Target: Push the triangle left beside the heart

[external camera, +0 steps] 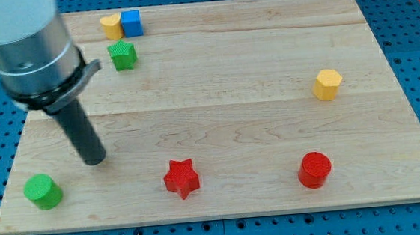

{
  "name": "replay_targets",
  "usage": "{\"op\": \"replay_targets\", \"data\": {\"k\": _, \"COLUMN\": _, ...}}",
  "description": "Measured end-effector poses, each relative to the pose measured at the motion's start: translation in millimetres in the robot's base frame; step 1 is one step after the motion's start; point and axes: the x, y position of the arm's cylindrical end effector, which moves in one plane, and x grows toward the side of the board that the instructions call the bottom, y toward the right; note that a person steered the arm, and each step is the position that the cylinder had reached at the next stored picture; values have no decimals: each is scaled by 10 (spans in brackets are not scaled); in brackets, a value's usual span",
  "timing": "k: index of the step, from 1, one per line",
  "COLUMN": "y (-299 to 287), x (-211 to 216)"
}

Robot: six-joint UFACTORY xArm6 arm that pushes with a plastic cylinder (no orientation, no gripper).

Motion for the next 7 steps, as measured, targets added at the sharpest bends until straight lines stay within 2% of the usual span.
{"op": "replay_targets", "data": {"k": 2, "y": -521, "x": -730}}
{"op": "replay_targets", "data": {"k": 4, "y": -667, "x": -1106}}
{"op": "replay_targets", "data": {"k": 5, "y": -701, "x": -1020}}
{"op": "replay_targets", "data": {"k": 6, "y": -926, "x": -1173}}
{"op": "replay_targets", "data": {"k": 7, "y": -793, "x": -1599}}
